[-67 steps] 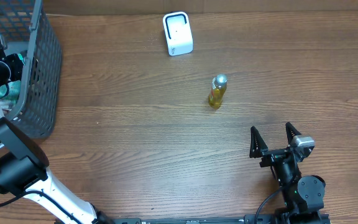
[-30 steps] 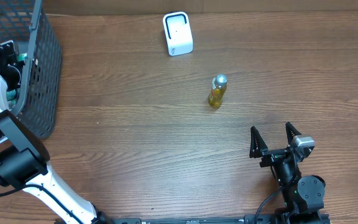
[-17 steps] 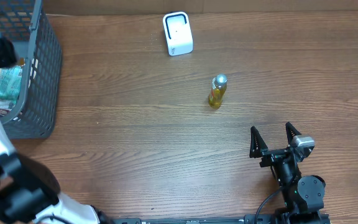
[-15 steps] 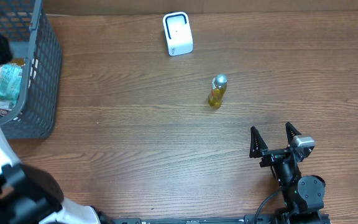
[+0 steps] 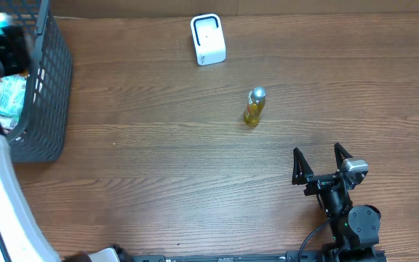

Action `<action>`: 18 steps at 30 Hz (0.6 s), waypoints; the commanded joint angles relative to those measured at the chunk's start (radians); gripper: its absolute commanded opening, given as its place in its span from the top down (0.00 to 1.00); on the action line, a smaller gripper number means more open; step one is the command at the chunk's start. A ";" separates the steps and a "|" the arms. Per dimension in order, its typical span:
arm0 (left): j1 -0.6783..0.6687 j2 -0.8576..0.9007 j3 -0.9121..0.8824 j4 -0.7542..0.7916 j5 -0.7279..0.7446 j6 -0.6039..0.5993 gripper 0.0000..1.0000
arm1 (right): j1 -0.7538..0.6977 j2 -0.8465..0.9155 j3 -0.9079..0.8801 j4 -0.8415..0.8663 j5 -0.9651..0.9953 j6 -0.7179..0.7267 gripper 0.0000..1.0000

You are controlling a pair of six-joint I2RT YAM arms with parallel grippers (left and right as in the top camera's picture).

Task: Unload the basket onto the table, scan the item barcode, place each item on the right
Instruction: 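Lift the tissue packet out and carry it toward the scanner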

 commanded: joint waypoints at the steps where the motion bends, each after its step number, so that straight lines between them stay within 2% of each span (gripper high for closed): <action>1: -0.084 -0.063 0.020 -0.050 0.005 -0.033 0.69 | -0.003 -0.008 -0.010 0.005 0.006 -0.008 0.00; 6: -0.212 -0.060 0.018 -0.199 0.005 -0.115 0.70 | -0.003 -0.008 -0.010 0.005 0.006 -0.008 0.00; 13: -0.359 0.002 0.016 -0.323 0.006 -0.274 0.71 | -0.003 -0.008 -0.010 0.005 0.006 -0.008 0.00; 18: -0.477 0.075 0.016 -0.409 -0.002 -0.305 0.71 | -0.003 -0.008 -0.010 0.005 0.006 -0.008 0.00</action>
